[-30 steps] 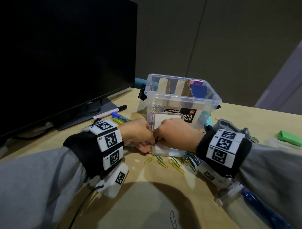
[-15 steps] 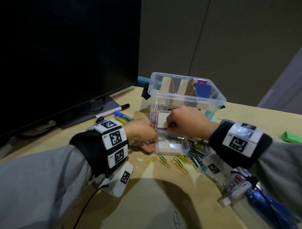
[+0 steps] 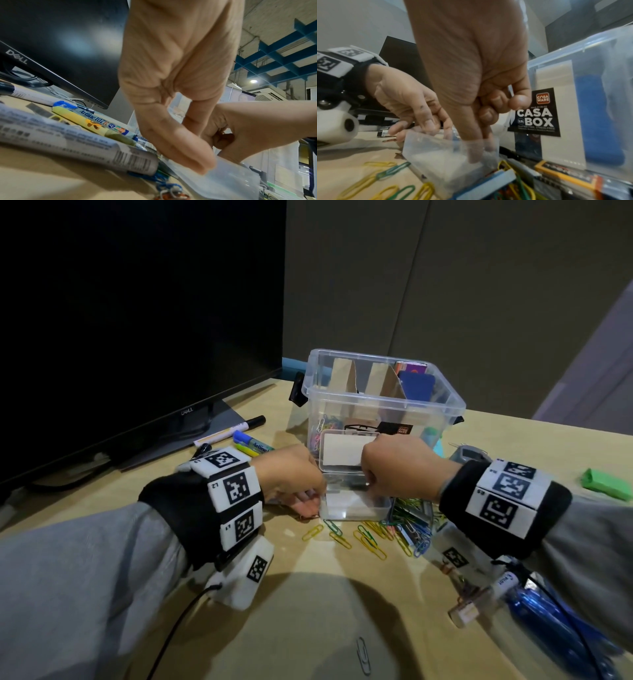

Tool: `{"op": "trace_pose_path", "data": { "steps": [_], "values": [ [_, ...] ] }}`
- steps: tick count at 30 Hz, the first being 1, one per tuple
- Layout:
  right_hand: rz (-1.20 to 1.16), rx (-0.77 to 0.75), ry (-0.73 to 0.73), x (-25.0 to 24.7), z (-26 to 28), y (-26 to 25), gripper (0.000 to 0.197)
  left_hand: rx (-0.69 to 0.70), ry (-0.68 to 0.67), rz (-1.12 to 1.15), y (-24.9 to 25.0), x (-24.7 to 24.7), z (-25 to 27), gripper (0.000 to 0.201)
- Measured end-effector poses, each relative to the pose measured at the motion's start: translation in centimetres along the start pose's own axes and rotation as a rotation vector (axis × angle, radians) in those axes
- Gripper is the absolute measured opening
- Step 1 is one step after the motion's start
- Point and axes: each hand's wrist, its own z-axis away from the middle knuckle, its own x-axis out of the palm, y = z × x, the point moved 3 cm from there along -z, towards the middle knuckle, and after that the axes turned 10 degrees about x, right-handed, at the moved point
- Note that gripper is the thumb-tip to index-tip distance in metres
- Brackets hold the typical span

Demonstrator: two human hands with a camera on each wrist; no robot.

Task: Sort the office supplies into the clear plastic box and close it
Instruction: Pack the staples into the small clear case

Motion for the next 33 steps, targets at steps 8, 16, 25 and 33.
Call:
{"op": "trace_pose_path", "data": {
  "steps": [8,16,25,33],
  "values": [
    [-0.038,-0.068,0.037,0.6,0.7,0.1,0.014,-0.003,0.014,-0.006,0.1,0.1,0.1,0.018],
    [-0.048,-0.051,0.002,1.2,0.8,0.0,0.021,-0.018,0.022,0.024,0.2,0.3,0.5,0.02],
    [-0.124,-0.038,0.02,1.4,0.8,0.6,0.016,0.156,0.204,-0.197,1.1,-0.1,1.1,0.018],
    [-0.058,-0.104,0.004,1.3,0.6,-0.1,0.012,0.373,0.332,-0.307,2.5,0.4,2.0,0.008]
  ]
}}
